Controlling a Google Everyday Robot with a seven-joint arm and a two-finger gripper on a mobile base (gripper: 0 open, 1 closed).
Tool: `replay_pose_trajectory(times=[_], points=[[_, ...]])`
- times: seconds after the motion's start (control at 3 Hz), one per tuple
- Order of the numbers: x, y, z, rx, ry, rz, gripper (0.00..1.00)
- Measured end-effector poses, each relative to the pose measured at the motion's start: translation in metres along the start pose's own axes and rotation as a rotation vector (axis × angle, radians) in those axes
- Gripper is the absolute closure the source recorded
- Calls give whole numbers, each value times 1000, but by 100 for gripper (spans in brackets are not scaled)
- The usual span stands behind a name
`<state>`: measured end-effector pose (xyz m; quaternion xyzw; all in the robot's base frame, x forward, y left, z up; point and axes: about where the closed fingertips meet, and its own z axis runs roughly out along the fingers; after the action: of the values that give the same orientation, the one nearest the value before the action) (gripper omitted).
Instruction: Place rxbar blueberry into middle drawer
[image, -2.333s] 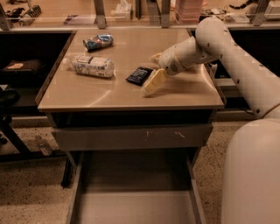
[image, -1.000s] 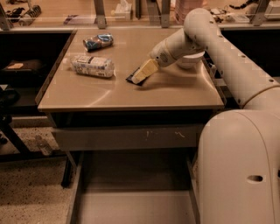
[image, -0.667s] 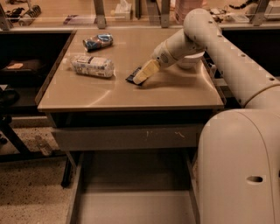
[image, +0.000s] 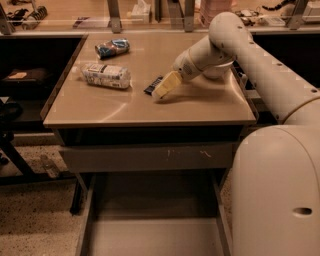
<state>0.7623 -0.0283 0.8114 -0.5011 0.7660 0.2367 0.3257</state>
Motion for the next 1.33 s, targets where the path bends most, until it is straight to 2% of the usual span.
replay_pose_trajectory(times=[0.33, 0.67, 1.33], points=[[11, 17, -2, 15, 6, -15, 0], [17, 22, 5, 1, 17, -9, 19], [17, 22, 5, 1, 17, -9, 65]])
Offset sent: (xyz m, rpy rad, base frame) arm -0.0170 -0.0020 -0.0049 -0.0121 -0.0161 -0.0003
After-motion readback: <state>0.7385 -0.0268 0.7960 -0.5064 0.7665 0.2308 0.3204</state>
